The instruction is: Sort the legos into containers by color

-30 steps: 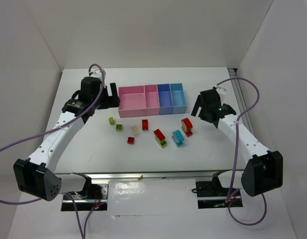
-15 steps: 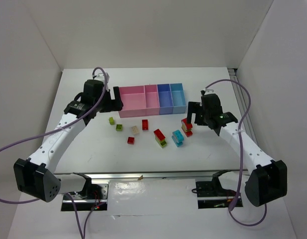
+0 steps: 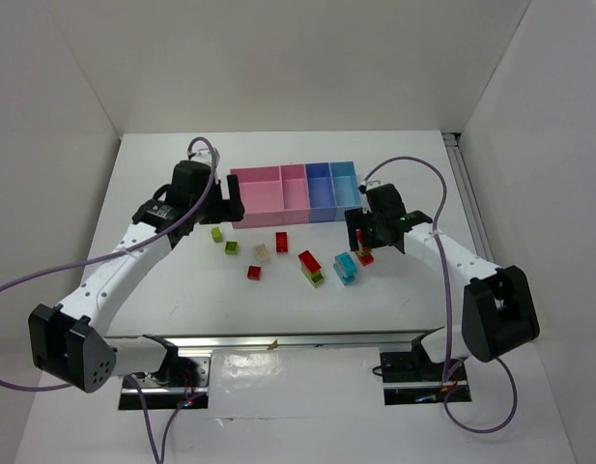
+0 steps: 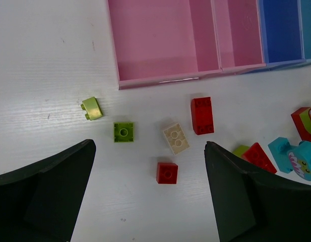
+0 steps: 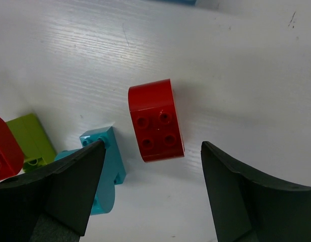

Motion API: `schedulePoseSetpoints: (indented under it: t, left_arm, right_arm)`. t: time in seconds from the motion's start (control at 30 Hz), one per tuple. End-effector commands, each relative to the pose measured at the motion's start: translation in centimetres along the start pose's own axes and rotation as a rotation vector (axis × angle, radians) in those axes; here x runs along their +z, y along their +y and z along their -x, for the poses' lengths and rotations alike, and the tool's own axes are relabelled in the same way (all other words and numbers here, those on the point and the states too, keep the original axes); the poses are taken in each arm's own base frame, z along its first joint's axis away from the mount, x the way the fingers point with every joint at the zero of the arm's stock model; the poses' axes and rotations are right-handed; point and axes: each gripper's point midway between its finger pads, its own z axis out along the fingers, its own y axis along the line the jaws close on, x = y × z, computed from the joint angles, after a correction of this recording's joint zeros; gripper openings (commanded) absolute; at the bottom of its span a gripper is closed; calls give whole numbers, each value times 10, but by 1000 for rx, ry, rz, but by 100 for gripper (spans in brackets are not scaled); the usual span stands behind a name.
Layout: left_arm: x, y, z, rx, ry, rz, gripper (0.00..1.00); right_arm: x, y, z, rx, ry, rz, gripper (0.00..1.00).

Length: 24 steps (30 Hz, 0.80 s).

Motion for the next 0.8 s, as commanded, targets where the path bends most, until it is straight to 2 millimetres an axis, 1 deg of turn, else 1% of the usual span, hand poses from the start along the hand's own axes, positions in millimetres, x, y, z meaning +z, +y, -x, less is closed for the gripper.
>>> schedulePoseSetpoints:
  t: [0.0, 0.07, 0.13, 0.17, 0.23, 0.27, 0.3, 0.37, 0.43, 0.47, 0.5, 0.53, 0.63, 0.67, 0.7, 0.73, 0.77]
  left_arm:
    - [5, -1, 6, -1, -26, 10, 100]
    - [6, -1, 5, 0, -18, 13, 100]
    - [9, -1, 3, 1, -8, 17, 100]
    - [9, -1, 3, 1, -8, 17, 100]
    - [9, -4, 2, 7, -6, 10, 100]
    - [9, -4, 2, 7, -6, 10, 100]
    - [9, -4, 2, 7, -6, 10, 100]
    - [9, -4, 2, 7, -6, 10, 100]
    - [9, -4, 2, 7, -6, 10, 100]
    - [9, -4, 2, 7, -6, 10, 100]
    - [6, -4, 4, 6, -14, 7, 100]
    - [6, -4, 4, 6, -14, 7, 100]
    - [5, -6, 8, 5, -23, 3, 100]
    - [5, -5, 8, 14, -23, 3, 100]
    - [3, -7, 11, 13, -31, 0, 100]
    - [3, -8, 11, 13, -28, -8, 100]
    - [2, -10, 15, 12, -38, -12, 100]
  right_arm:
    - [5, 0, 28, -44, -80, -15, 83]
    - [7, -2, 26, -44, -71, -25, 83]
    - [9, -2, 25, -44, -75, -25, 80]
    - [11, -3, 19, -45, -63, -26, 78]
    - [11, -2, 25, -43, -87, -23, 73]
    - [11, -1, 25, -34, -87, -23, 73]
    - [14, -2, 23, -35, -75, -24, 70]
    - [17, -2, 23, -35, -74, -25, 68]
    - [24, -2, 17, -36, -50, -28, 65]
    - [22, -1, 22, -36, -60, -27, 65]
    - [26, -2, 19, -37, -47, -29, 65]
    - [28, -1, 21, -37, -45, -29, 65]
    - [28, -1, 21, -37, -45, -29, 65]
    - [28, -3, 21, -37, -46, -38, 63]
    - [28, -3, 21, -37, -46, -38, 57]
    - [25, -3, 23, -36, -55, -37, 53]
    - [25, -3, 23, -36, -55, -37, 50]
